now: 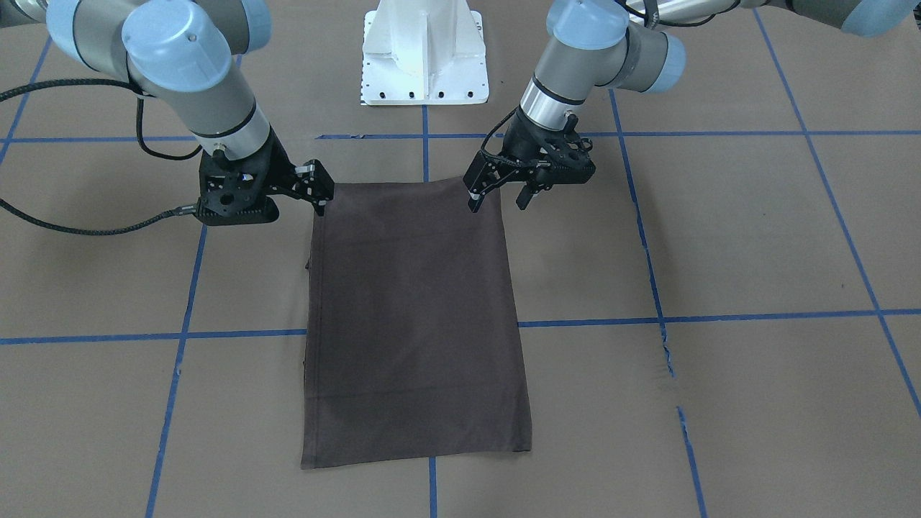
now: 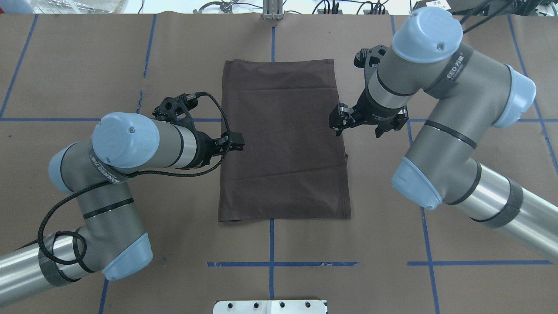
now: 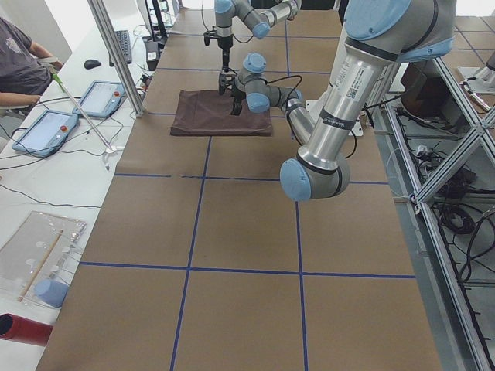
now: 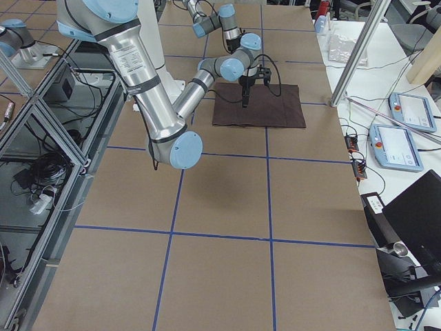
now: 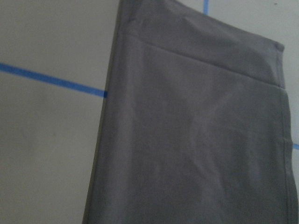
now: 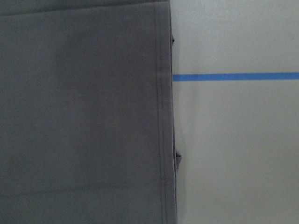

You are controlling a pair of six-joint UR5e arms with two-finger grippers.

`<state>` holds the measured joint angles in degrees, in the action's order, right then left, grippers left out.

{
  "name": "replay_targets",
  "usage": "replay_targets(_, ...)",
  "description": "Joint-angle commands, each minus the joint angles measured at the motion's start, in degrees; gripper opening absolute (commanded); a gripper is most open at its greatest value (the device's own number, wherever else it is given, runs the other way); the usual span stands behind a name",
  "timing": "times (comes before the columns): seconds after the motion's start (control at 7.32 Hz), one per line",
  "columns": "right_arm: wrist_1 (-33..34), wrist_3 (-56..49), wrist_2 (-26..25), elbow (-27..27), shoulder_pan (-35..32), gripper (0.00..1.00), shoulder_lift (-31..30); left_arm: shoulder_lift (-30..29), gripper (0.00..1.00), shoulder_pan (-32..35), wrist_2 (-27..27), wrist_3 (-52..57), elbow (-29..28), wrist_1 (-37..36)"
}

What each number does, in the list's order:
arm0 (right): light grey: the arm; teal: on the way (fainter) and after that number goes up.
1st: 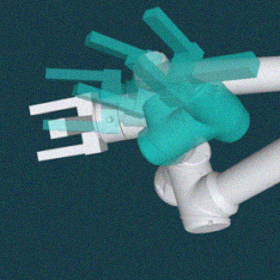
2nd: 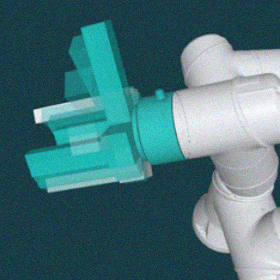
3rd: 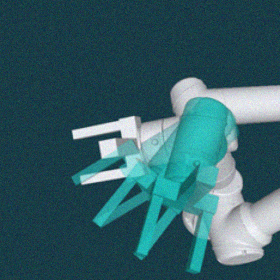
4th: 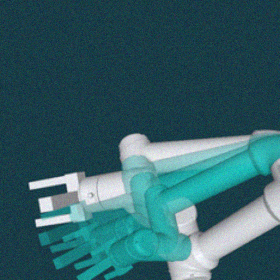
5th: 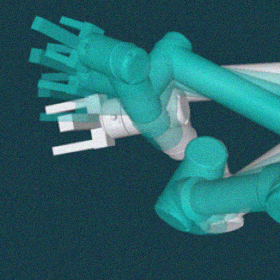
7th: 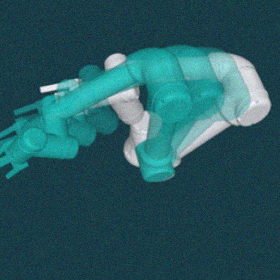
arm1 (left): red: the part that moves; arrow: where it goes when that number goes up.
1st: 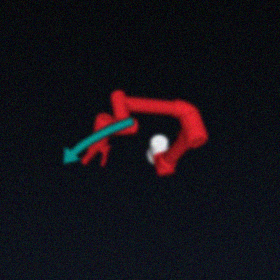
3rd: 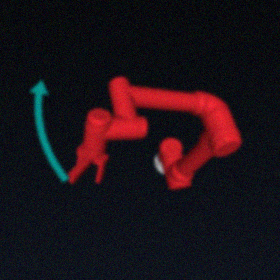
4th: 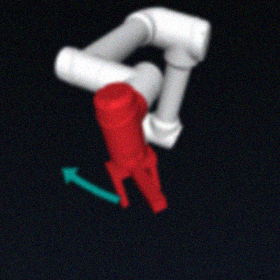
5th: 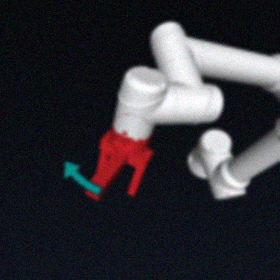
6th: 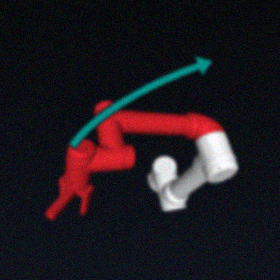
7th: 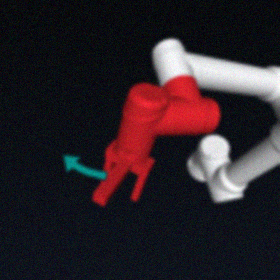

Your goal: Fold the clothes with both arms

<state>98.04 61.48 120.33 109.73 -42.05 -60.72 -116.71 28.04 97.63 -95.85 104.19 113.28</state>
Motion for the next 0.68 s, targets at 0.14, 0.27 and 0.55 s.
replay_targets(0.14, -1.52, 5.84, -1.68, 3.21, 3.37, 1.00, -2.47, 0.25, 1.00, -6.84, -7.51, -9.35, 0.05, -8.39)
replay_targets(0.27, -2.84, 6.02, -1.68, 3.12, 3.38, 1.00, -3.17, 0.25, 1.00, -8.34, -8.41, -10.14, 0.05, -9.82)
replay_targets(0.55, -3.20, 6.02, -1.59, 3.04, 3.38, 1.00, -3.36, -0.62, 0.97, -12.91, -8.86, -12.69, -0.21, -13.24)
